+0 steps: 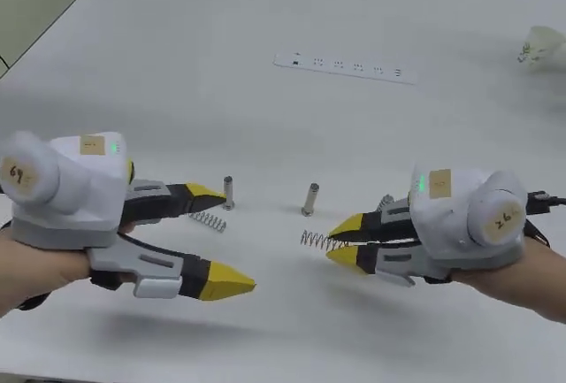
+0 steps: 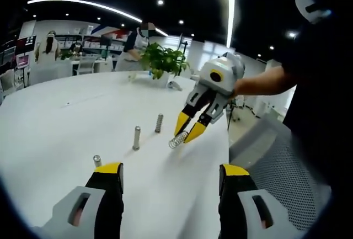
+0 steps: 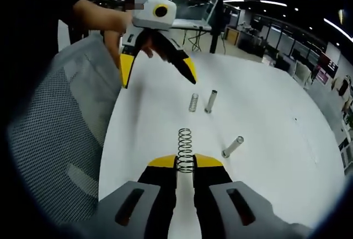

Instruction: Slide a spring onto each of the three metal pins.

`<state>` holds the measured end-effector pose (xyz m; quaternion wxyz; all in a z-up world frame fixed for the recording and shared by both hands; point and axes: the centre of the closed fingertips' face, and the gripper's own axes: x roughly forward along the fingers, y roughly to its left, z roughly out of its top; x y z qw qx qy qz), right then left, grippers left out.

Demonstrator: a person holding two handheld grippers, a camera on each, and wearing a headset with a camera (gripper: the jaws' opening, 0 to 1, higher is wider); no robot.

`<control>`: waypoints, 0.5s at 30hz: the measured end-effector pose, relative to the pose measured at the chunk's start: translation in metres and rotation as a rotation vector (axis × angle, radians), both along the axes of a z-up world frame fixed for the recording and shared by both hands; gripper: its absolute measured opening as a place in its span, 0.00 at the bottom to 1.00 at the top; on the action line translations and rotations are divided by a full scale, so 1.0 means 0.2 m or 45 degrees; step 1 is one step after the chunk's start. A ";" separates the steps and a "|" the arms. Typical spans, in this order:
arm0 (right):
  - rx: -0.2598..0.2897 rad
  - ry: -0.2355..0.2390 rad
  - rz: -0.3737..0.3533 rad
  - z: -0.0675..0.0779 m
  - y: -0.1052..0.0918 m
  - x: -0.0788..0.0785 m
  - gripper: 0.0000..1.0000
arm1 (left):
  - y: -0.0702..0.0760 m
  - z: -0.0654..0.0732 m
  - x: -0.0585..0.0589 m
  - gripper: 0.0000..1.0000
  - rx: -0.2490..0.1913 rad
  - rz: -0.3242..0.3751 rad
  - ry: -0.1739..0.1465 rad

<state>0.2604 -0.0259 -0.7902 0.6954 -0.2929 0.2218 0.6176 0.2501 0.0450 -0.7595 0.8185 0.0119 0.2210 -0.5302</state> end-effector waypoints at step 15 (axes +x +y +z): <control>-0.002 -0.007 0.100 0.05 0.02 -0.06 0.08 | -0.22 -0.04 0.00 0.40 0.027 -0.173 -0.043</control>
